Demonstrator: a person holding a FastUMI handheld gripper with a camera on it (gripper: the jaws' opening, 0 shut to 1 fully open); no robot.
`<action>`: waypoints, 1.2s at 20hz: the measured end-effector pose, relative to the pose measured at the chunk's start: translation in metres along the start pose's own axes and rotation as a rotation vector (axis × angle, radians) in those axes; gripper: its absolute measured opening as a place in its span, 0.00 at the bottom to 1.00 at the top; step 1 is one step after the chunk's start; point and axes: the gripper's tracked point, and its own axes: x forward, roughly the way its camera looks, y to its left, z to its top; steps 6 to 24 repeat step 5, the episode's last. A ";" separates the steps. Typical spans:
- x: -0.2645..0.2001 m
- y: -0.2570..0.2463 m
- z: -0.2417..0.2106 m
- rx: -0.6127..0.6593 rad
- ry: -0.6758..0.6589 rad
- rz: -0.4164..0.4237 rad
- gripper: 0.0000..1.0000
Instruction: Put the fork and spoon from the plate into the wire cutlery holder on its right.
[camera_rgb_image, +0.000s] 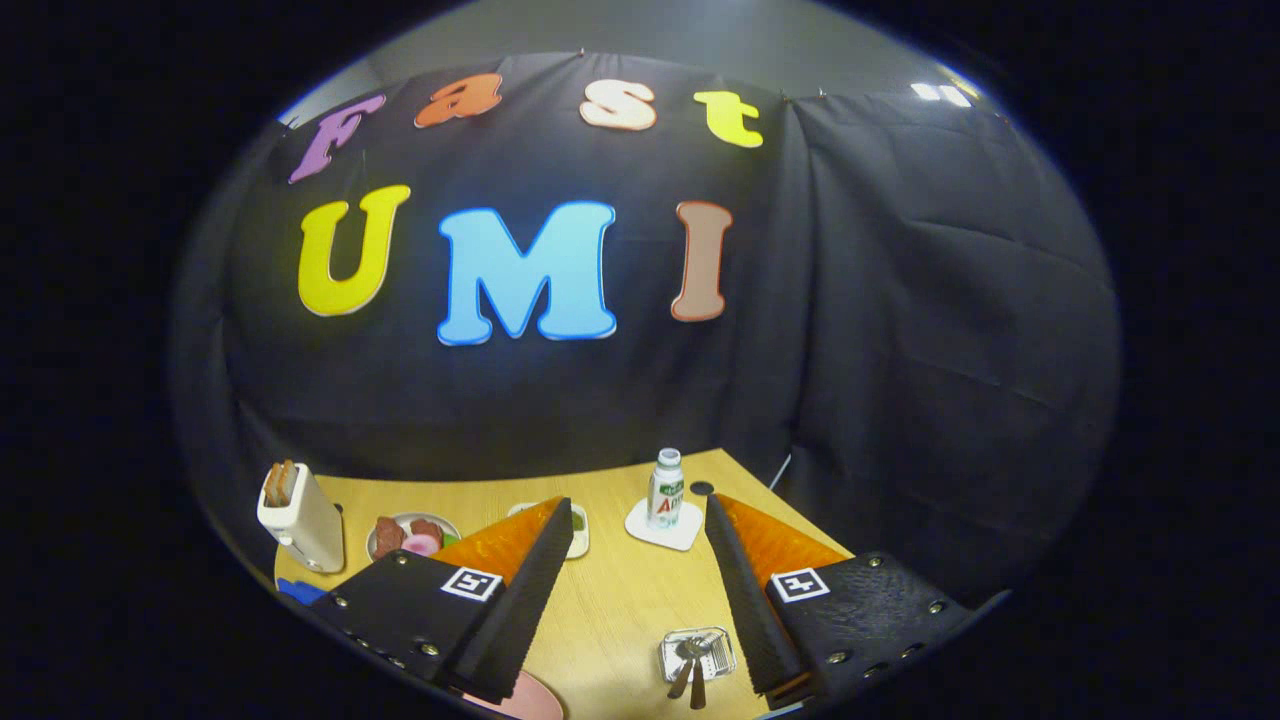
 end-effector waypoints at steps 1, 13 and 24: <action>-0.003 0.000 0.014 0.004 -0.042 0.000 0.83; -0.011 0.004 0.050 0.008 -0.147 -0.002 0.83; -0.011 0.004 0.050 0.008 -0.147 -0.002 0.83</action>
